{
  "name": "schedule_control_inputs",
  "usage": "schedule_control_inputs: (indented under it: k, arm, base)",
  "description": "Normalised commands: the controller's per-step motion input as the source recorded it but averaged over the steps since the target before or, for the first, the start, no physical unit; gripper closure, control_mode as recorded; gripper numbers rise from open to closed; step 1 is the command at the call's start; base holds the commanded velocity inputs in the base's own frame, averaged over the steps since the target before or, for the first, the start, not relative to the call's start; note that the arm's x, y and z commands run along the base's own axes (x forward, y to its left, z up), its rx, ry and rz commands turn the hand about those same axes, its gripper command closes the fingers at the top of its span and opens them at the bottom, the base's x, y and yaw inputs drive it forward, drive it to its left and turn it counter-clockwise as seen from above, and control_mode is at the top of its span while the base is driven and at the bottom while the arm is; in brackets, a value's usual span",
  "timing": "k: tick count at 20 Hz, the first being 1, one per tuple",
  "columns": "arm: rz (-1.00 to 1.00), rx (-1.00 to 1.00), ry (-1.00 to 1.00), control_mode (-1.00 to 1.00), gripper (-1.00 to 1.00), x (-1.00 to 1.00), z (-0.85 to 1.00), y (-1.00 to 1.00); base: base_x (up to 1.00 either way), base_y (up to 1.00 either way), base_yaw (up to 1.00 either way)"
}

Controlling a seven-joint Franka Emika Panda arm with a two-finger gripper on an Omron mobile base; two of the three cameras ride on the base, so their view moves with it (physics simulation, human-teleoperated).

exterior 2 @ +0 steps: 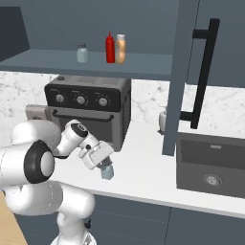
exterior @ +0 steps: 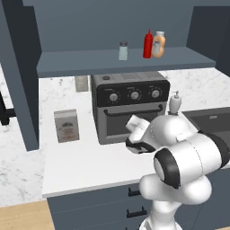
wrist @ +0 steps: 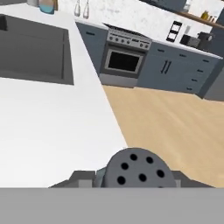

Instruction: Put the shaker and condiment bottle from the counter next to their counterparts in the cabinet.

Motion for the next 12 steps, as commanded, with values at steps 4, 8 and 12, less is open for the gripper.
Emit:
schedule_control_inputs:
  k: [4, 8, 12]
  arm:
    - [0.01, -0.19, -0.05, -1.0, 1.0, 0.0, 0.9, 0.04]
    - [0.06, -0.16, 0.01, -1.0, 1.0, 0.0, 0.85, 0.19]
    - [0.15, -0.03, 0.02, -1.0, 1.0, -0.02, 0.87, 0.13]
  base:
    - [0.0, 0.0, 0.0]
    - [0.0, 0.0, 0.0]
    - [0.0, 0.0, 0.0]
